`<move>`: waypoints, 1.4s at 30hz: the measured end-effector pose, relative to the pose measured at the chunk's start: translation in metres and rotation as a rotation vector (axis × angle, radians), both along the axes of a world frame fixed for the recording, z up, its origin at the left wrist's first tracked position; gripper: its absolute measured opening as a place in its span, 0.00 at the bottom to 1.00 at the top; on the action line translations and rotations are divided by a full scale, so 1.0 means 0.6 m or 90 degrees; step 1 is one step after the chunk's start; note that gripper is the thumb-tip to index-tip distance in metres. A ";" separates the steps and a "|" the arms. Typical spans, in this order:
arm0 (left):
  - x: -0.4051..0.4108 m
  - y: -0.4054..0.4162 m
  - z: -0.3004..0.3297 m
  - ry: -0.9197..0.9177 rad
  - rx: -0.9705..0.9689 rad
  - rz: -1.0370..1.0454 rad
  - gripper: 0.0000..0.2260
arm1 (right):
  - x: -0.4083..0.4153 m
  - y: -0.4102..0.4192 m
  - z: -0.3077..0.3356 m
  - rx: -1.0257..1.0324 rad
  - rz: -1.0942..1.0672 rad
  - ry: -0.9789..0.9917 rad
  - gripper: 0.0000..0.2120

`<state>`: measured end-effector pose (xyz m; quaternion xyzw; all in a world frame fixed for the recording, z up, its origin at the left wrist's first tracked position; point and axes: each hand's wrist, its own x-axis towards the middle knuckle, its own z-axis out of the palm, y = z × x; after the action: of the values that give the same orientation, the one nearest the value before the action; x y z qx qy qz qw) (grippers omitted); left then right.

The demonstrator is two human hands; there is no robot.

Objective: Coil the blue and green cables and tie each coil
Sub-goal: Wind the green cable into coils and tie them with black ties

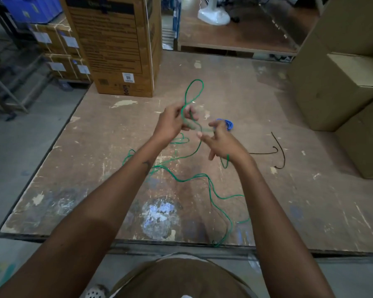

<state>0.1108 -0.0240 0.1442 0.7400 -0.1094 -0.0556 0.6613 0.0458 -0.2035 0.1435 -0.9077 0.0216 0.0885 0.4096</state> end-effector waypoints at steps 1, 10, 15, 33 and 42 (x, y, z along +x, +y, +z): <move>0.002 -0.006 0.022 -0.020 -0.024 -0.016 0.11 | -0.007 0.010 -0.016 0.005 0.004 0.031 0.29; -0.002 0.013 0.064 -0.101 0.083 -0.086 0.20 | -0.004 0.057 -0.026 0.334 -0.055 -0.059 0.25; -0.058 0.062 -0.026 0.086 0.225 -0.249 0.22 | 0.013 0.040 0.032 0.485 -0.141 -0.161 0.24; -0.046 0.012 -0.020 -0.130 0.199 0.066 0.14 | -0.047 0.012 0.147 0.744 -0.091 -0.144 0.19; -0.057 0.023 0.010 -0.008 0.154 -0.156 0.10 | -0.053 0.009 0.094 0.462 -0.214 0.013 0.18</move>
<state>0.0764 -0.0103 0.1501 0.7956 -0.1955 -0.1443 0.5550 0.0141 -0.1981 0.2001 -0.6871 0.1417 0.0313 0.7119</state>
